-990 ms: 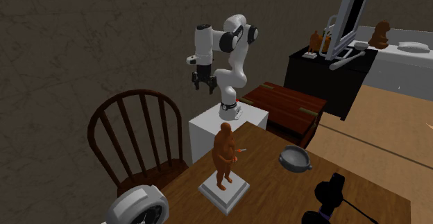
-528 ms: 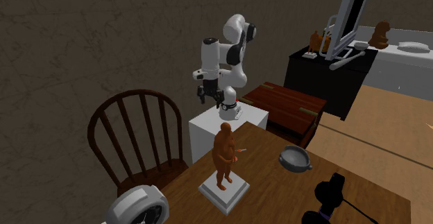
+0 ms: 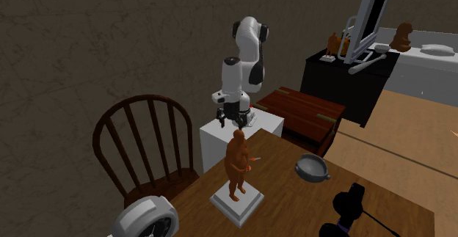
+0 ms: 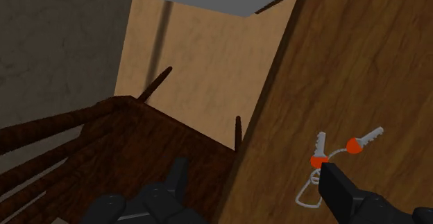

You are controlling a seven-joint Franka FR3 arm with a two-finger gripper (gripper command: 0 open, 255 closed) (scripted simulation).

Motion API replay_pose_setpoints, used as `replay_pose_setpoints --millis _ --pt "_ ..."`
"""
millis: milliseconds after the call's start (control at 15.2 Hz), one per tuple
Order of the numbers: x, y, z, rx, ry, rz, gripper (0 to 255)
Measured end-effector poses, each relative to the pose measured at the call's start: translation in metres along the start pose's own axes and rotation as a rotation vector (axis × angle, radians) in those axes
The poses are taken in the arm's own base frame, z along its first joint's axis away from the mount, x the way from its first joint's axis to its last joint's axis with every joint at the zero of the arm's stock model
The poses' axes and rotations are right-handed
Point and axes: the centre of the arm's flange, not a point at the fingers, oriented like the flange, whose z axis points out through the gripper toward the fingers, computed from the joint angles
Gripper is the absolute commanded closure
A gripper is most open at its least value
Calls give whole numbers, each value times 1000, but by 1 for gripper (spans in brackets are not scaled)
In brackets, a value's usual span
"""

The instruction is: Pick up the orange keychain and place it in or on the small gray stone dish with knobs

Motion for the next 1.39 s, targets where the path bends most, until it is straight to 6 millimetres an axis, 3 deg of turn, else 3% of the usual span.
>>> replay_pose_setpoints --millis 660,1122,1386 --pt "49 -87 73 19 4 -69 0" --pt "52 -94 109 21 4 -73 0" --pt "52 -94 113 21 5 -73 0"
